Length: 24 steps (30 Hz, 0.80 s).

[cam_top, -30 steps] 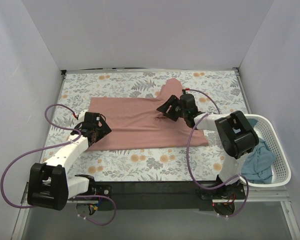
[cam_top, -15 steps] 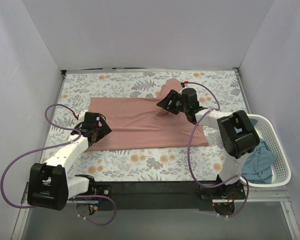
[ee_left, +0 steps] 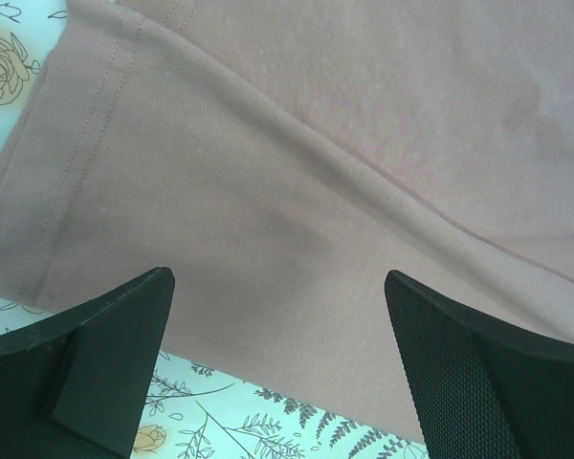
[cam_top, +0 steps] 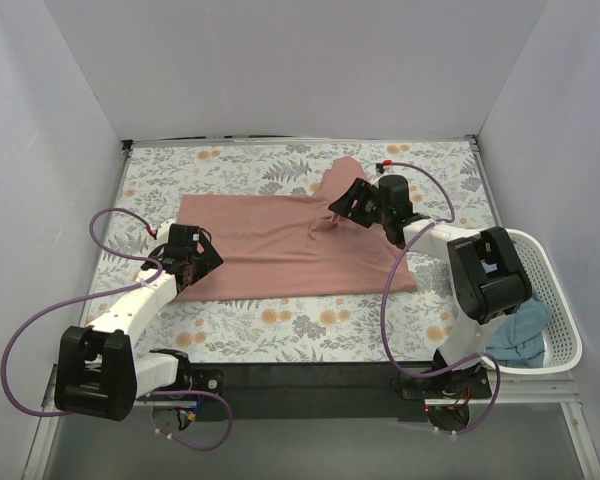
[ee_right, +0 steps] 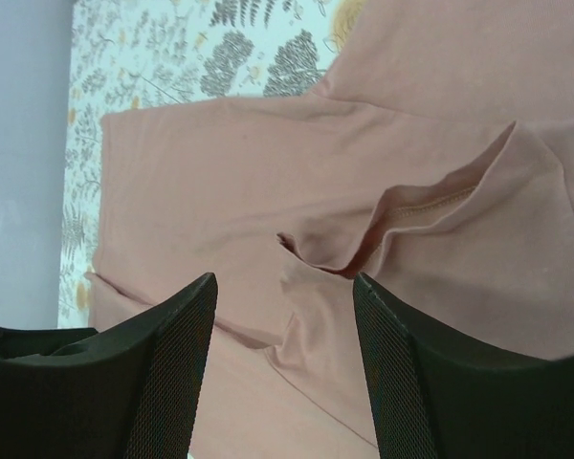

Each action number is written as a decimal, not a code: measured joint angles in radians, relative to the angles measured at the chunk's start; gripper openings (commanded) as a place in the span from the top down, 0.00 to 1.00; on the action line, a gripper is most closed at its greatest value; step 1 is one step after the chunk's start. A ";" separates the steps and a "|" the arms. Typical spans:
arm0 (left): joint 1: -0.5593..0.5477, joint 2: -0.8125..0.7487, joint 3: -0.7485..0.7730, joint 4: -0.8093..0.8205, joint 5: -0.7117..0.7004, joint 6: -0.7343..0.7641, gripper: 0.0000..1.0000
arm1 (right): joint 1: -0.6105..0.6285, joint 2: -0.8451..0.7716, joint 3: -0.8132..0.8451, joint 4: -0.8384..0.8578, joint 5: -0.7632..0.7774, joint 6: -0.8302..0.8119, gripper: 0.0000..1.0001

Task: Fold and stack the t-shirts
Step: Fold the tshirt

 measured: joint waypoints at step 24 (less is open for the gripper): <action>0.000 0.000 0.000 0.007 0.003 -0.003 0.08 | 0.037 0.298 0.266 -0.030 -0.069 0.034 0.36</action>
